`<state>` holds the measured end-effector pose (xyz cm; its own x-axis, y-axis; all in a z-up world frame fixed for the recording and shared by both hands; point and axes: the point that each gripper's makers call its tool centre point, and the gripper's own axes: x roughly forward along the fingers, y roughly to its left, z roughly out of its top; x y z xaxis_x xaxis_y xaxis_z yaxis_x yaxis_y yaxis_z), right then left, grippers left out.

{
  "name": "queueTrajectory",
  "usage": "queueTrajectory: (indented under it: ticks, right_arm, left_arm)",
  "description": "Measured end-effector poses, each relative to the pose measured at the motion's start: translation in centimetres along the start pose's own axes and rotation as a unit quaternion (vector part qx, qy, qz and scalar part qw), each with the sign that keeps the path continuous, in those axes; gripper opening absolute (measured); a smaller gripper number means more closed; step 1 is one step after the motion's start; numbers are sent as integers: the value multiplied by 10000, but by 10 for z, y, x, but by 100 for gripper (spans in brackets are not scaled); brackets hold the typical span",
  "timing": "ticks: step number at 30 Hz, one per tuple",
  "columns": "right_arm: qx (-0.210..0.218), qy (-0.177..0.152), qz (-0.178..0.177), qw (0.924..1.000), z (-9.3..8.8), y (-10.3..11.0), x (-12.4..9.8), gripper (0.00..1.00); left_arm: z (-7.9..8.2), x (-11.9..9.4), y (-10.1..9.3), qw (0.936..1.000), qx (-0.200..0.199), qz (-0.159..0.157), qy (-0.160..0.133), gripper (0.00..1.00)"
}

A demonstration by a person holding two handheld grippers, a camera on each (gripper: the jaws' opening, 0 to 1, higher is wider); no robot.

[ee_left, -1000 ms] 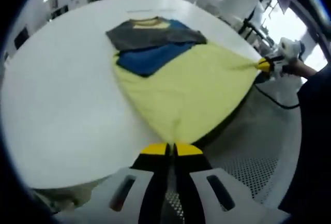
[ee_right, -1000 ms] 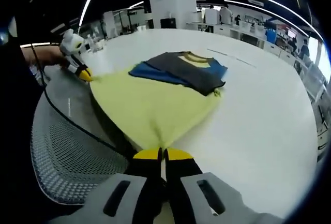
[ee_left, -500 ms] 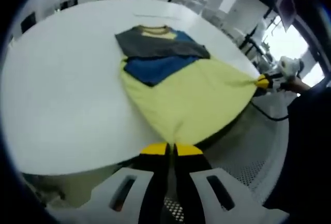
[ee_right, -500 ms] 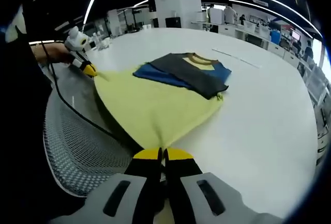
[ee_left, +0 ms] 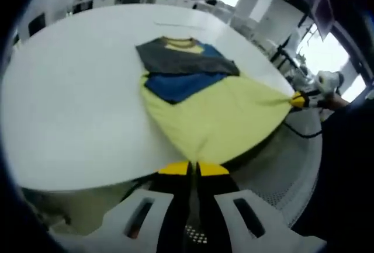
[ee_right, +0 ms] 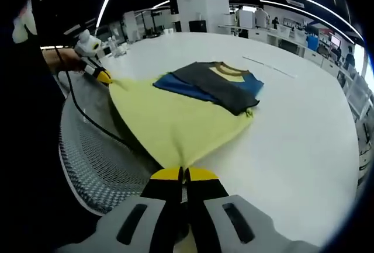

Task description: Fold the garment on the visible template until the final outline fits inside the template.

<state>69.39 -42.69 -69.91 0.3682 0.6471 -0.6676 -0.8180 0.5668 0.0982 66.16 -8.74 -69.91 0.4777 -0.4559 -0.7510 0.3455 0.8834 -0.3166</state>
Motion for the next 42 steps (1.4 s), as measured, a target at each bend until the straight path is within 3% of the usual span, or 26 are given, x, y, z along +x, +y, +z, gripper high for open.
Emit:
queueTrajectory:
  ticks: [19,30,38,42]
  right_arm:
    - [-106,-63,118,9999,9,14,-18,2]
    - [-74,-338,128,9993,30,17,-30,2]
    - [97,-718,-33,9974,53,1,-40,2]
    - [-48,-838,-108,9964,68,-8,-39,2]
  left_arm:
    - [7,-26,-22,9999,71,20,-104,0]
    - [28,-44,-25,9994,88,24,-329,0]
    - [39,-49,-18,9989,111,76,-453,0]
    - [48,-45,-12,9986,144,114,-499,0]
